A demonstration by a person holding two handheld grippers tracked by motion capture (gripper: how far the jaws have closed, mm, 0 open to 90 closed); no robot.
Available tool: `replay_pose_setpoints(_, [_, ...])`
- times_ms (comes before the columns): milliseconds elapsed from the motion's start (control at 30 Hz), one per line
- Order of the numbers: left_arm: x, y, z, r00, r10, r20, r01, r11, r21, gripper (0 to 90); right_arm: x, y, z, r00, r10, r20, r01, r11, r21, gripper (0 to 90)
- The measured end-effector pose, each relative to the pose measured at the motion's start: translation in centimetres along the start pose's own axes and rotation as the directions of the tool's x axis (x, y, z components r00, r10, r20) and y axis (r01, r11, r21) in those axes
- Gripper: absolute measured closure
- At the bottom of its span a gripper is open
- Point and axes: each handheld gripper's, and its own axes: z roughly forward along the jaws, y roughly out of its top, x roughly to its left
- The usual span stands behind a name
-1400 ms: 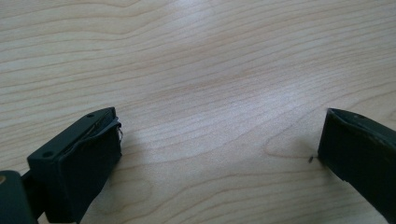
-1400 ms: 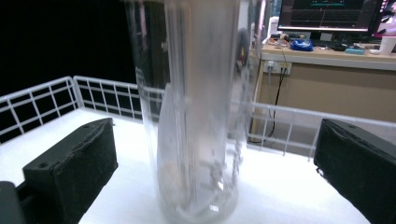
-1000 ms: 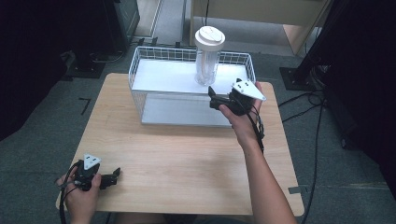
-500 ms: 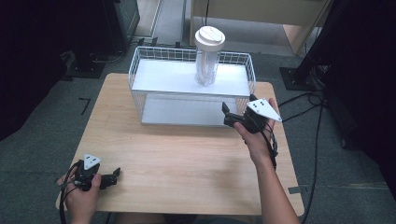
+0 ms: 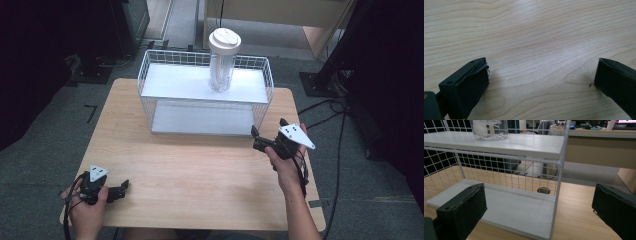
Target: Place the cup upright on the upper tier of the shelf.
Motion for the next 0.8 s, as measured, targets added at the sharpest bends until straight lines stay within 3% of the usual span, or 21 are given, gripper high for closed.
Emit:
replay_pose_setpoints(400, [0.0,0.0,0.0,1.0,0.0,0.0,0.0,1.0,0.0,0.0,-2.6,-3.4,-2.3,0.9974,0.042,0.058,-0.044,0.998,0.042,0.0])
replay_pose_setpoints(800, [0.0,0.0,0.0,1.0,0.0,0.0,0.0,1.0,0.0,0.0,-4.4,-7.0,-3.6,0.9931,0.045,0.108,-0.057,0.991,0.119,0.0])
